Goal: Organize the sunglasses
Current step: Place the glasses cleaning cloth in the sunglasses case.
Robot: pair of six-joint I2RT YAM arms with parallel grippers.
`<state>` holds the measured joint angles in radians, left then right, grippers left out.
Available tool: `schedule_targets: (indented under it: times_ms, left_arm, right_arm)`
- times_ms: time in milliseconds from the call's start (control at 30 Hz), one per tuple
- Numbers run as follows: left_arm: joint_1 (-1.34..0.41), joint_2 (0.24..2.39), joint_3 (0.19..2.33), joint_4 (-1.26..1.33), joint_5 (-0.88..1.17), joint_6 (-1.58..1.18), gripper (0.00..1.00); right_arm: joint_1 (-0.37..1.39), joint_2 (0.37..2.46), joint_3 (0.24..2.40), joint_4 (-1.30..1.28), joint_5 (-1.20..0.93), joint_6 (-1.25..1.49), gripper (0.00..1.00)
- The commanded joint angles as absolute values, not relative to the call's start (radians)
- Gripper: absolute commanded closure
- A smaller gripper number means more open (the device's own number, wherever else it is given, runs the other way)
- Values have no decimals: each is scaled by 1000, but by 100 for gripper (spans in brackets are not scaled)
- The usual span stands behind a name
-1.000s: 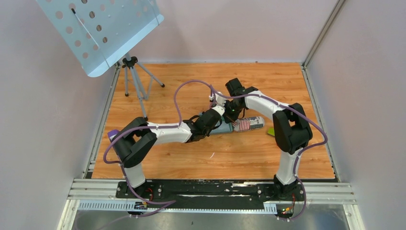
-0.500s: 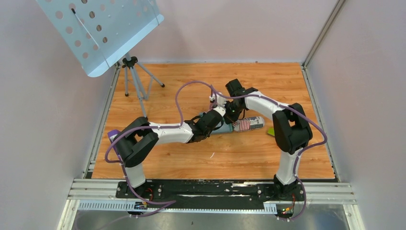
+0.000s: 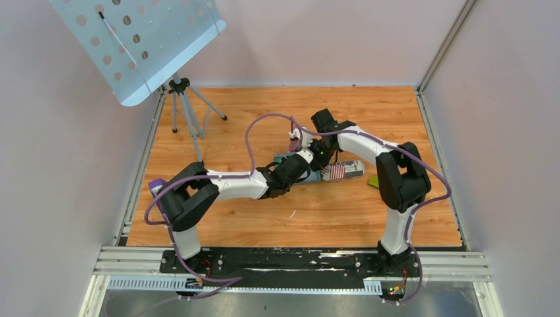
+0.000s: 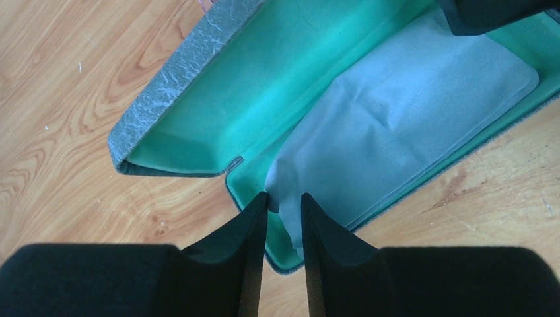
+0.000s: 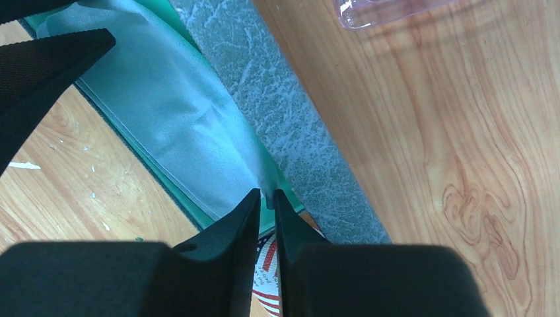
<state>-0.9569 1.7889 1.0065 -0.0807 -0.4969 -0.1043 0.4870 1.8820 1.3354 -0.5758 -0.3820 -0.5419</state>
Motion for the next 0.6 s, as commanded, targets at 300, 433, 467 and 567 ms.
schedule_targets:
  times_ms: [300,433,467,567]
  left_arm:
    - [-1003,1709,1021,-113,-542,-105,68]
    - [-1010,1692,1019,-122,-553,-110,67]
    - [-1011,1685,1018,-124,-556,-112,66]
    - [-1010,1669,1016,-131,-564,-113,65]
  right_arm:
    - [482,1795,1270,-593,-364,-504,77]
    - [483,1778,1263,-594,-366,-495,76]
    - [483,1773,1263,-594,-366,-492,76]
    - [483,1753,1260,-597,-364,-490,76]
